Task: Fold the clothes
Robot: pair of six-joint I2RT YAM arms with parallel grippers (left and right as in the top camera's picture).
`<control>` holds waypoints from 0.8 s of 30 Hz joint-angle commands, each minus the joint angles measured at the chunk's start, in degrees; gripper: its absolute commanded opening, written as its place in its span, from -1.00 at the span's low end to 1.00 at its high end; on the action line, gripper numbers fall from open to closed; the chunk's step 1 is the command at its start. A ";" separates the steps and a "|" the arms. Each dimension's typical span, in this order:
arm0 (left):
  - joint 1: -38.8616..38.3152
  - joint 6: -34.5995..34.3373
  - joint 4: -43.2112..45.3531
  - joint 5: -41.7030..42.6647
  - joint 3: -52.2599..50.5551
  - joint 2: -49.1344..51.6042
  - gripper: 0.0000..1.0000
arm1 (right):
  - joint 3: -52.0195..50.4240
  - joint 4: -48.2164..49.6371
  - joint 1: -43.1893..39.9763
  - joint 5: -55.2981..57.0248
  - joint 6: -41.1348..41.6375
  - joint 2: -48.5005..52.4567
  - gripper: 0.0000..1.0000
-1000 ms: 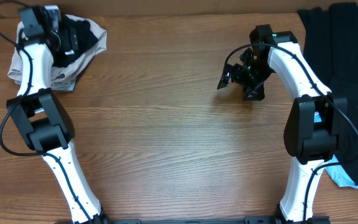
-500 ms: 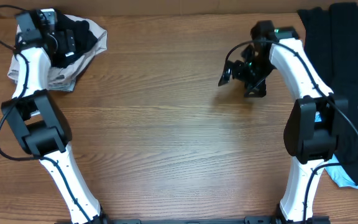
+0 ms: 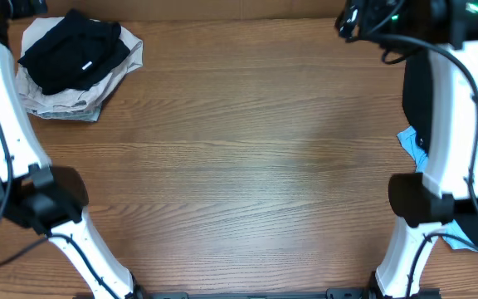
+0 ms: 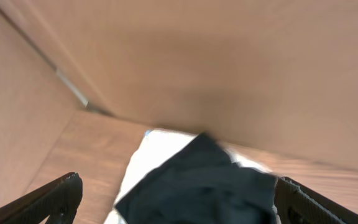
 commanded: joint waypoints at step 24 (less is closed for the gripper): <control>-4.15 -3.69 -6.75 7.52 0.96 -4.17 1.00 | 3.15 -0.11 2.14 -3.02 -1.68 -31.87 1.00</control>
